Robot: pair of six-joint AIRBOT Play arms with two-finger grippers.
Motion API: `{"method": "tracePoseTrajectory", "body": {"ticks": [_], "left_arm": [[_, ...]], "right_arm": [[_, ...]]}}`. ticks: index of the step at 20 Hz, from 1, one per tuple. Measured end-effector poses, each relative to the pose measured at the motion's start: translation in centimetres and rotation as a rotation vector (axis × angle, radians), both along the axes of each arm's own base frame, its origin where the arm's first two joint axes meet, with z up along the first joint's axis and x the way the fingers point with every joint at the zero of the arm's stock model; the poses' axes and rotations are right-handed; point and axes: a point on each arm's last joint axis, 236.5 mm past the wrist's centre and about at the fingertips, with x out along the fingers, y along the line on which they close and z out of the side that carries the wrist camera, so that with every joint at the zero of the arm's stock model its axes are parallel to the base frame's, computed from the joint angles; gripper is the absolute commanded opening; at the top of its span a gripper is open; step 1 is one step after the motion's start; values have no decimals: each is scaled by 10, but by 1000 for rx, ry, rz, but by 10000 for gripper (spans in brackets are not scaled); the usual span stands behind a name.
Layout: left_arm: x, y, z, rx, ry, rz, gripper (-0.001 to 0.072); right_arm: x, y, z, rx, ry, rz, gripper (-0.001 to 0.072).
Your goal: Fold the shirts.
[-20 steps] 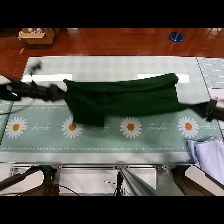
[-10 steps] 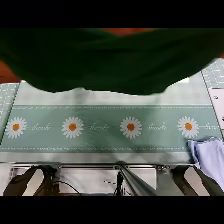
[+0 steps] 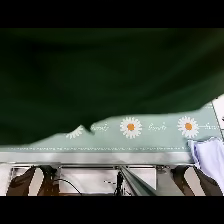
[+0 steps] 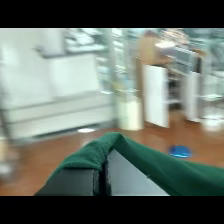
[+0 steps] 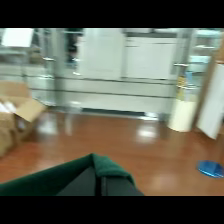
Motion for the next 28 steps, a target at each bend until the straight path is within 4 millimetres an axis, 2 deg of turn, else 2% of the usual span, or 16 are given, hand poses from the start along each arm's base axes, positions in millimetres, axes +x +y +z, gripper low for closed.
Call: {"method": "tracePoseTrajectory", "body": {"ticks": [3,7,11,13,15,17,20,22,25,28], "left_arm": [[-24,12,-20,23,65,118,26],[-33,23,-65,34,246,186,26],[-37,26,-95,39,373,193,26],[-31,26,-110,41,437,169,26],[-17,31,-129,42,520,150,26],[3,40,-154,20,626,133,26],[38,50,-203,-41,820,66,26],[60,51,-233,-92,927,8,26],[94,55,-265,-156,1018,-58,26],[134,62,-290,-208,1070,-104,26]], "right_arm": [[-32,1,-15,-44,56,-80,22],[-66,1,-54,-75,201,-134,23],[-86,-5,-82,-67,305,-131,22],[-87,-14,-99,-55,368,-125,22],[-77,-27,-123,-42,459,-126,22],[-58,-44,-158,-40,590,-142,22],[-19,-60,-216,-62,807,-143,22],[9,-67,-247,-75,917,-140,22],[51,-72,-279,-89,1011,-130,22],[90,-77,-302,-101,1043,-121,22]]}}
